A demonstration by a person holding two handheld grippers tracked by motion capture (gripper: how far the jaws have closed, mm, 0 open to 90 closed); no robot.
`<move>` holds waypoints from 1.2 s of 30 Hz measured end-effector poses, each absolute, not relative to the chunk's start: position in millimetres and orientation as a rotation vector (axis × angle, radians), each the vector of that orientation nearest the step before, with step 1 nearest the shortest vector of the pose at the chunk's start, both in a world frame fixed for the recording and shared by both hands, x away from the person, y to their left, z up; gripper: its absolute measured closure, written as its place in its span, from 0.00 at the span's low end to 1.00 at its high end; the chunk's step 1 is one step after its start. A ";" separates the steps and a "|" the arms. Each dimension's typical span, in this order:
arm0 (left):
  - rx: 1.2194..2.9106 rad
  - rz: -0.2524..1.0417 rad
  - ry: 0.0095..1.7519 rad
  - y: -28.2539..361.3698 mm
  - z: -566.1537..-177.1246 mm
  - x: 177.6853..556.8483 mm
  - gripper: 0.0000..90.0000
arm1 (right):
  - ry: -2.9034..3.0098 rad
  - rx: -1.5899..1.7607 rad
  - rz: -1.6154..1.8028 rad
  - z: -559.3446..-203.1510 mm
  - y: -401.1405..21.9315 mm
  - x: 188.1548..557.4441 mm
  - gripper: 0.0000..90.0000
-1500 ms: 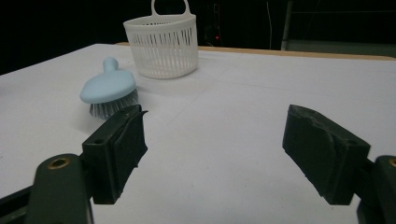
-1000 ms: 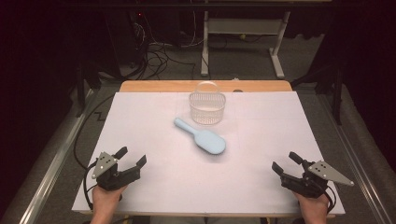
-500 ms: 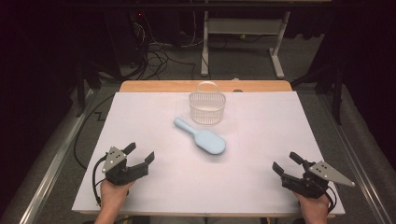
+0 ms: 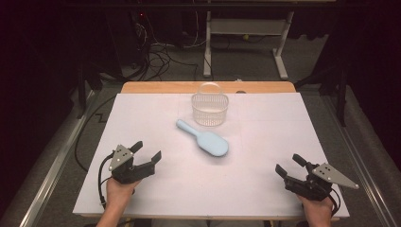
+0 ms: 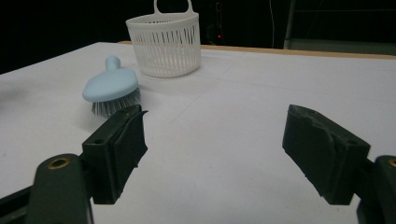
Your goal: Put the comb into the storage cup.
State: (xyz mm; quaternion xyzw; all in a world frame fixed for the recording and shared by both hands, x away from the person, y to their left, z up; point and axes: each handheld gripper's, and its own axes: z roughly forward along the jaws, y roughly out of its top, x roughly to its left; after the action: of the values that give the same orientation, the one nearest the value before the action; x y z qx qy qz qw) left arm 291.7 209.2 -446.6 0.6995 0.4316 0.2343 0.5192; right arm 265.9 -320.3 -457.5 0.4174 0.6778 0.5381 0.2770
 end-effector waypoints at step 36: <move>1.707 0.507 0.985 178.1 -439.0 323.7 0.21 | 1.823 1.121 1.449 -457.7 -320.7 266.5 0.24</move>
State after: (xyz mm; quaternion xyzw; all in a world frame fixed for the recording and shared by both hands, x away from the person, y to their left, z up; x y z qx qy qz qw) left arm 323.7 178.1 -439.0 0.7138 0.4119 0.2120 0.5253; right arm 266.5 -320.7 -457.7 0.4168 0.6782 0.5392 0.2749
